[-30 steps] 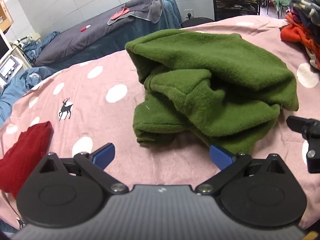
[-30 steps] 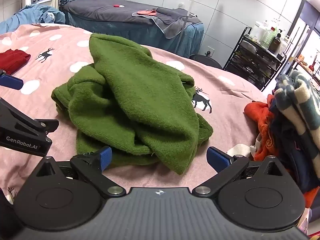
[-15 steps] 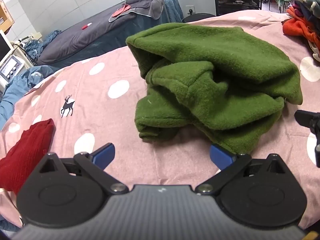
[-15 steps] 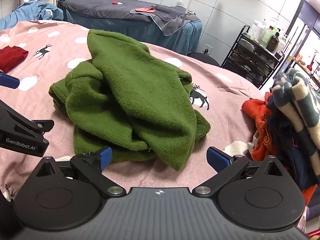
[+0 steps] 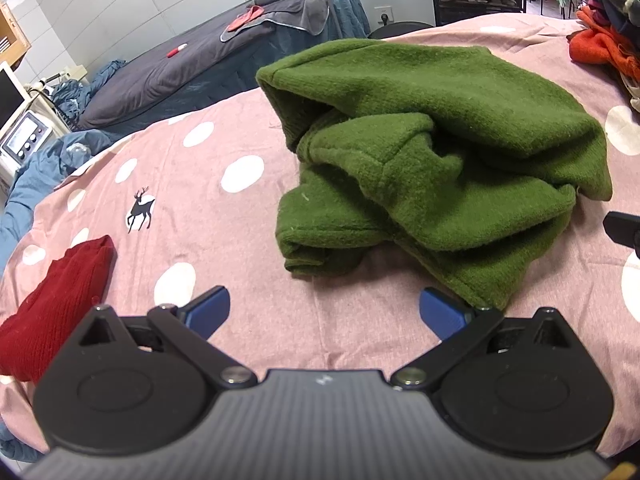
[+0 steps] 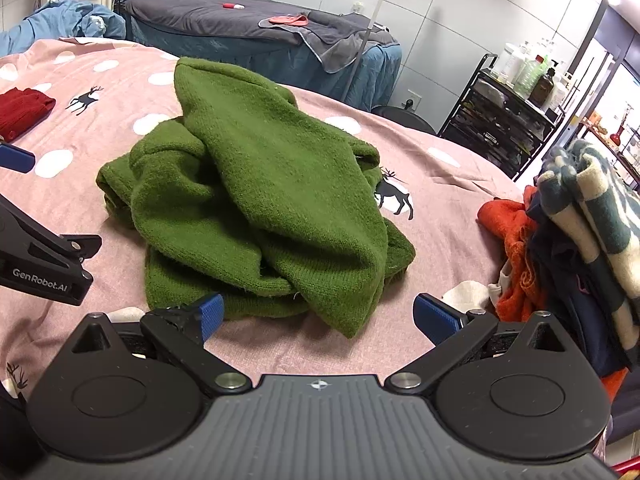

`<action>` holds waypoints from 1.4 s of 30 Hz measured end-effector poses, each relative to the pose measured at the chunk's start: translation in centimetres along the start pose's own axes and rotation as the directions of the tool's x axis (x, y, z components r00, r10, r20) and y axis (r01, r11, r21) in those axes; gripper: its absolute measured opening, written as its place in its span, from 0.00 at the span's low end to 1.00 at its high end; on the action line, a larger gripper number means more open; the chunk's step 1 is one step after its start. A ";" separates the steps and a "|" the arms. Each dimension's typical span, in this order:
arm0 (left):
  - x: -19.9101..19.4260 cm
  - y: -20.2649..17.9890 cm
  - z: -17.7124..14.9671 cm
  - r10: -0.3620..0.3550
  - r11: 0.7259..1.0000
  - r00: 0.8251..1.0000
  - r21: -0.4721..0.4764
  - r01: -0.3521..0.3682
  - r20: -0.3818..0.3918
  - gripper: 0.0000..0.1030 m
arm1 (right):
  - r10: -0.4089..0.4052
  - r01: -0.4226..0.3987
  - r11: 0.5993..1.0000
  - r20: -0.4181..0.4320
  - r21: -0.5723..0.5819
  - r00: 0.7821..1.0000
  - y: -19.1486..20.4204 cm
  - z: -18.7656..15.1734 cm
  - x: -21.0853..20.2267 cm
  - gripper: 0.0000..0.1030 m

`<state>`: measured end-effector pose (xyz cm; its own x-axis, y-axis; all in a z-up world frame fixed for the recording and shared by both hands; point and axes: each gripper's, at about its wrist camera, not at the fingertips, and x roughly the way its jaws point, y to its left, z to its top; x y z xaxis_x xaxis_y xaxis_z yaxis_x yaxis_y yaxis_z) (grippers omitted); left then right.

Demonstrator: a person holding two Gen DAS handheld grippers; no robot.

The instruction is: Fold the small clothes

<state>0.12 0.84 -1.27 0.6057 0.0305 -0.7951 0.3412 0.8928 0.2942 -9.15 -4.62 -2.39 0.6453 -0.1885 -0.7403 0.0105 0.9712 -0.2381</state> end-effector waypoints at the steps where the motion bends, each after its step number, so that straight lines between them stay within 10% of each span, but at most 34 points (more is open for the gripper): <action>1: 0.0 0.0 0.0 0.000 1.000 1.000 0.000 0.000 -0.001 1.00 | -0.001 0.001 1.000 0.000 0.000 1.000 0.0 0.0 0.0 1.00; 42: 0.2 -0.2 -0.5 0.011 1.000 1.000 0.018 -0.011 -0.009 1.00 | -0.011 0.011 1.000 0.009 -0.015 1.000 0.1 -0.4 -0.4 1.00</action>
<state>-0.17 0.89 -1.74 0.6028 0.0442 -0.7967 0.3476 0.8842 0.3121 -9.72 -4.47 -2.38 0.6523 -0.1976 -0.7318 0.0059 0.9667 -0.2558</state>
